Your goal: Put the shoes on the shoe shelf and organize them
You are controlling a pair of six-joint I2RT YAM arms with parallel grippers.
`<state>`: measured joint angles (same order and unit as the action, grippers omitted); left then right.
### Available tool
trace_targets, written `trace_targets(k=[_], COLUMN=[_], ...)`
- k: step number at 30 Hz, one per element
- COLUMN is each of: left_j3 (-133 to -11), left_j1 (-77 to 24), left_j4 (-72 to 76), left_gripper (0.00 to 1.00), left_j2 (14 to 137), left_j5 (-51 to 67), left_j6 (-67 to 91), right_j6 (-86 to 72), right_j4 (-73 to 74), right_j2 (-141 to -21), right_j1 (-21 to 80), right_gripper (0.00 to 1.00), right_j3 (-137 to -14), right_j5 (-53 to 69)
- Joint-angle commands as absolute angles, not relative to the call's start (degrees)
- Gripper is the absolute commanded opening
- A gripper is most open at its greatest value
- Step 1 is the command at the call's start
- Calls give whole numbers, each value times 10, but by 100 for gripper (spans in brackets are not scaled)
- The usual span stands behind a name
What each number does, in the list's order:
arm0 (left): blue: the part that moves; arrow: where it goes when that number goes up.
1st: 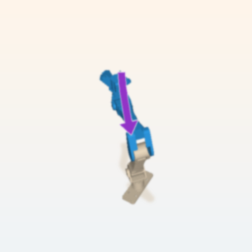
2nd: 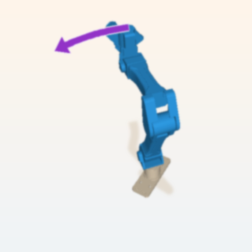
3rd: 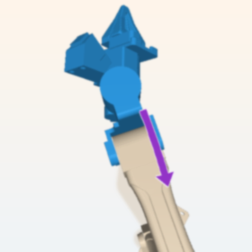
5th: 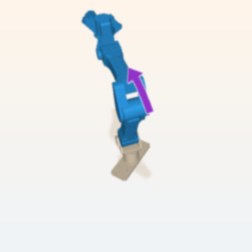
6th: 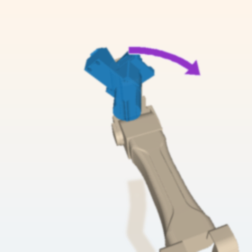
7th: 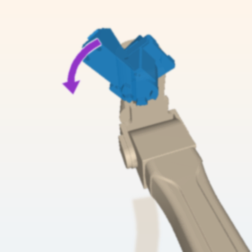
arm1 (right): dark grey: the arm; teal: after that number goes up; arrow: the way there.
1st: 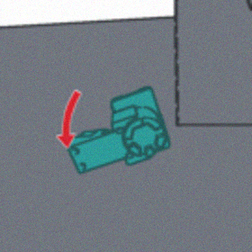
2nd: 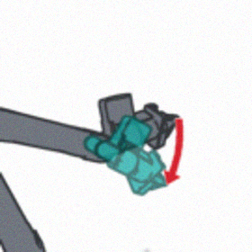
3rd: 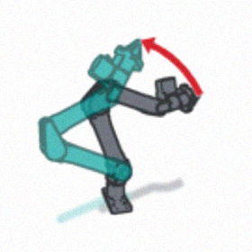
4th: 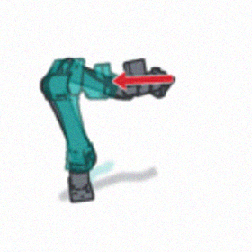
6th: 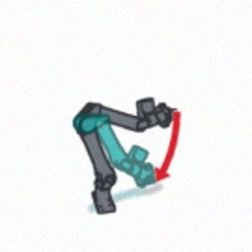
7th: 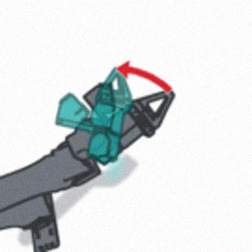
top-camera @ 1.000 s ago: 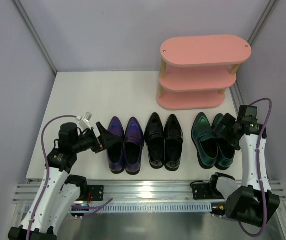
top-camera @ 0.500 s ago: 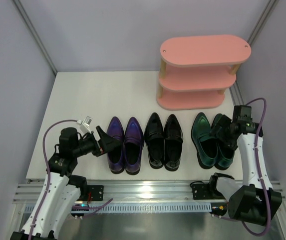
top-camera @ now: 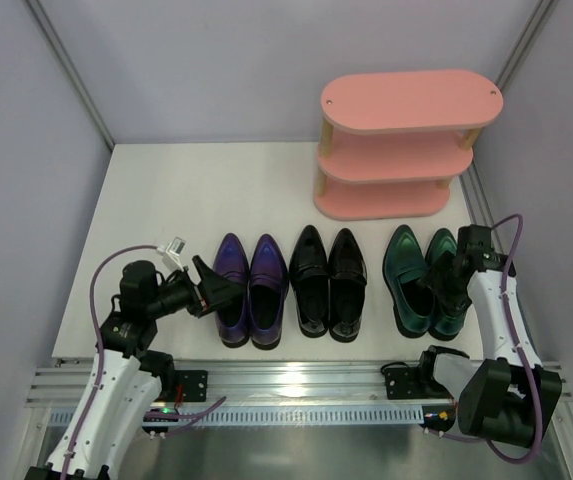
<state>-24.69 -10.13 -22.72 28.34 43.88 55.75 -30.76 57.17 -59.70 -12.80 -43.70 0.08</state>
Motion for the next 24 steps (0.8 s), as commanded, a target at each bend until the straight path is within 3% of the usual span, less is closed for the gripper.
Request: trace_targets(k=[1, 3, 6, 7, 10, 16, 24], left_j3=[-241, -237, -232, -233, -234, -242, -247], left_j1=[-101, -101, -102, -102, -101, -102, -102], left_j4=[-192, -189, -187, -186, -188, -191, -179], left_gripper=[100, 100, 100, 100, 100, 100, 100], left_j2=[278, 274, 272, 272, 269, 270, 287], left_j5=[463, 462, 461, 461, 461, 455, 447], left_j6=[571, 574, 578, 579, 582, 582, 586], right_j6=[-329, -330, -322, -318, -305, -287, -265], right_j4=[548, 534, 509, 505, 501, 502, 506], right_j2=[-582, -584, -587, -588, -586, -548, -566], right_j1=[-125, -124, -123, -123, -121, -113, -51], right_gripper=[69, 65, 42, 28, 4, 4, 4], right_j3=[-407, -389, -373, -369, -367, -382, -408], right_j5=[47, 66, 106, 119, 142, 206, 181])
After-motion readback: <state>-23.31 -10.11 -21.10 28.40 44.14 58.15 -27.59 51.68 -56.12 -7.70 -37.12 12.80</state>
